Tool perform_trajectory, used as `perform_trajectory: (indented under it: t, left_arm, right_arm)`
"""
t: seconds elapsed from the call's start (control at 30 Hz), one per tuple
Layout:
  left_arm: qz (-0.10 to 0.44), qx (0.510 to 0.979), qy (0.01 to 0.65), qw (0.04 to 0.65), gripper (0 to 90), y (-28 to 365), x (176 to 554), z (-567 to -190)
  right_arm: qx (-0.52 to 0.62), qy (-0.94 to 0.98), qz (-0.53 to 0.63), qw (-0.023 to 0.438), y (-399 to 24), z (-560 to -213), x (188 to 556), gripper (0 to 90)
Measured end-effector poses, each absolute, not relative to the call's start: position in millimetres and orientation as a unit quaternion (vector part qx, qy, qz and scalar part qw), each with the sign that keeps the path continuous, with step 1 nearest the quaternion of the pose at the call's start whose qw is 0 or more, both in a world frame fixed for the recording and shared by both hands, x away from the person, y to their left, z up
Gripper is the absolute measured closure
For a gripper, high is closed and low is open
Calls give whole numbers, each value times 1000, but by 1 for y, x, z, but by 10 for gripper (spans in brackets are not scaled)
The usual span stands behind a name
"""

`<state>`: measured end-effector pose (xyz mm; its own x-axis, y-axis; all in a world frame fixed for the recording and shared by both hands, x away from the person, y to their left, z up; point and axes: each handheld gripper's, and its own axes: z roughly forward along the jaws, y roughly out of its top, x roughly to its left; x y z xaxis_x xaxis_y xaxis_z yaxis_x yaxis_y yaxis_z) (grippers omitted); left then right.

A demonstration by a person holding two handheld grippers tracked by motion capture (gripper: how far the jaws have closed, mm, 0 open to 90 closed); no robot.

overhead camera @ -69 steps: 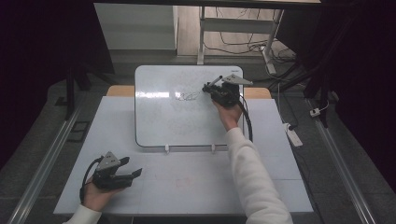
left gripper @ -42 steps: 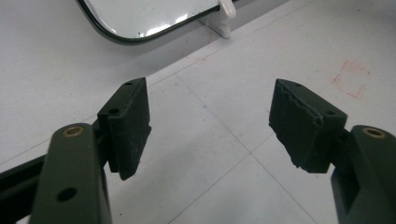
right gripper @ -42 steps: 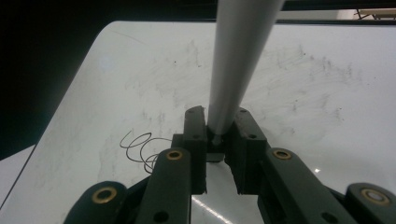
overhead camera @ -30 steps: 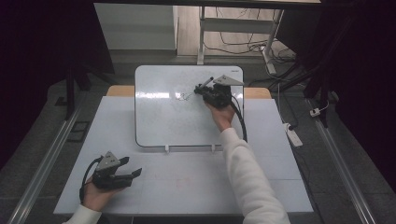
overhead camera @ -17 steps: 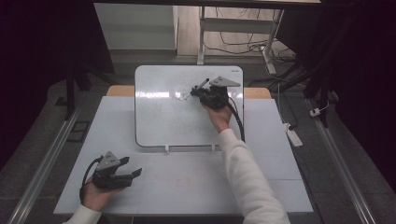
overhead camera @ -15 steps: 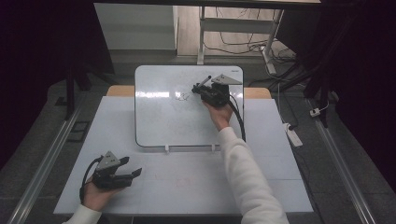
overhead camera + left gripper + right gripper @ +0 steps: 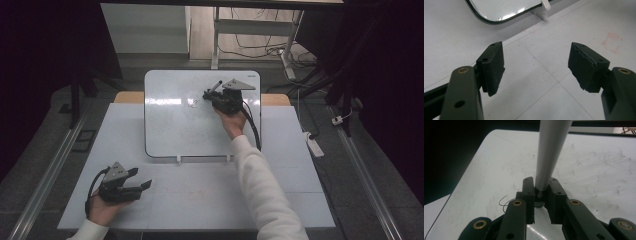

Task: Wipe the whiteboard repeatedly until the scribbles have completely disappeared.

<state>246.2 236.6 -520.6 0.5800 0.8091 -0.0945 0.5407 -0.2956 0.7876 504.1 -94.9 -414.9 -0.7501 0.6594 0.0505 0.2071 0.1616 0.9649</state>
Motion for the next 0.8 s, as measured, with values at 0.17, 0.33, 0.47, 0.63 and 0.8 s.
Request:
perform_trajectory:
  t: [0.17,0.33,0.47,0.63,0.8]
  left_arm:
    - [163,788,428,412,299,237,246,-520]
    - [163,788,426,413,299,236,245,-520]
    - [162,788,428,412,299,237,246,-520]
    - [161,787,429,412,299,237,246,-521]
    - [163,786,429,414,299,238,245,-520]
  right_arm:
    - [254,773,559,161,-76,-432,488,774]
    - [271,755,567,187,-80,-424,494,775]
    - [285,743,577,183,-78,-422,498,774]
    - [245,772,565,156,-61,-432,489,774]
    - [274,746,579,182,-65,-423,499,774]
